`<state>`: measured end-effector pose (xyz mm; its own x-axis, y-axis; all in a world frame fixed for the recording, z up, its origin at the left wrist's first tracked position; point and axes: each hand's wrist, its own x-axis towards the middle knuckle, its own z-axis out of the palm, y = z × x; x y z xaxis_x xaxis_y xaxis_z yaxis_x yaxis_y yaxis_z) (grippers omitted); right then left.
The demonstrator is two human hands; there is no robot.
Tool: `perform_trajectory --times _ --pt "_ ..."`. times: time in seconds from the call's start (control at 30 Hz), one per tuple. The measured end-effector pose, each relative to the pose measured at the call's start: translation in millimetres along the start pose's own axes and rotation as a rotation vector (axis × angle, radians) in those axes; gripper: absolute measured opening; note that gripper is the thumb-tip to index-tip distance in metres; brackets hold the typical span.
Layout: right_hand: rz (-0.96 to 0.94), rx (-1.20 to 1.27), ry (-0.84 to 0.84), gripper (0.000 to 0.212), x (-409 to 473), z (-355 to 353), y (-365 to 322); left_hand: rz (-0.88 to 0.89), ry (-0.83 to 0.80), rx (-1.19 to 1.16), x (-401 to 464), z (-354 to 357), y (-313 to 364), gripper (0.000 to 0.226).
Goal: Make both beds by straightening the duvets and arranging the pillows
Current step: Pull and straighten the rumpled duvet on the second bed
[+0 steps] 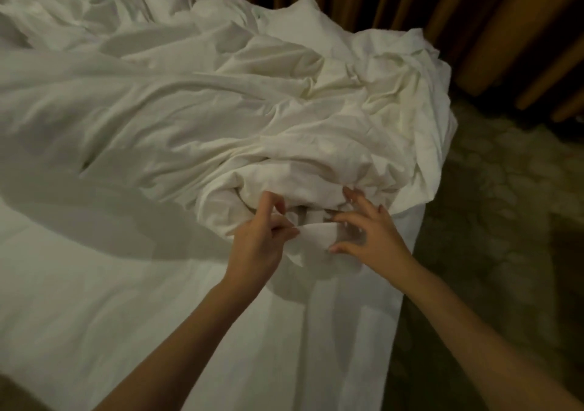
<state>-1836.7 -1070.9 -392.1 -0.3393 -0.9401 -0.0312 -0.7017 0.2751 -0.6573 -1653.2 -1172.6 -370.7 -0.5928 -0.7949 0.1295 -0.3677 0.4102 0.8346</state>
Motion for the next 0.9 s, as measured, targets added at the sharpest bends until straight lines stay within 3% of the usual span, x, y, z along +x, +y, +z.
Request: perform_trajectory --times 0.1,0.2,0.3,0.4,0.47,0.6,0.77,0.9 --pt "0.068 0.126 0.155 0.015 -21 -8 -20 -0.039 -0.003 -0.111 -14 -14 14 0.044" --pt "0.114 0.169 0.235 0.013 -47 -15 -39 -0.008 0.000 -0.161 -28 -31 27 0.043" --pt "0.146 0.239 0.220 0.013 -77 -17 -62 0.037 -0.034 -0.188 -46 -47 45 0.045" --pt "0.177 0.284 0.127 0.030 -102 -13 -83 0.084 -0.044 -0.202 -68 -57 59 0.045" --pt "0.221 0.336 0.101 0.022 -119 -5 -93 0.084 -0.047 -0.203 -88 -60 64 0.044" --pt "0.185 0.333 0.087 0.010 -157 16 -105 0.072 -0.020 -0.177 -135 -67 71 0.043" --pt "0.054 0.353 0.179 0.022 -232 22 -135 0.100 0.043 -0.191 -187 -85 102 0.043" --pt "-0.037 0.330 0.118 0.026 -277 30 -159 0.165 0.012 -0.160 -214 -96 117 0.039"
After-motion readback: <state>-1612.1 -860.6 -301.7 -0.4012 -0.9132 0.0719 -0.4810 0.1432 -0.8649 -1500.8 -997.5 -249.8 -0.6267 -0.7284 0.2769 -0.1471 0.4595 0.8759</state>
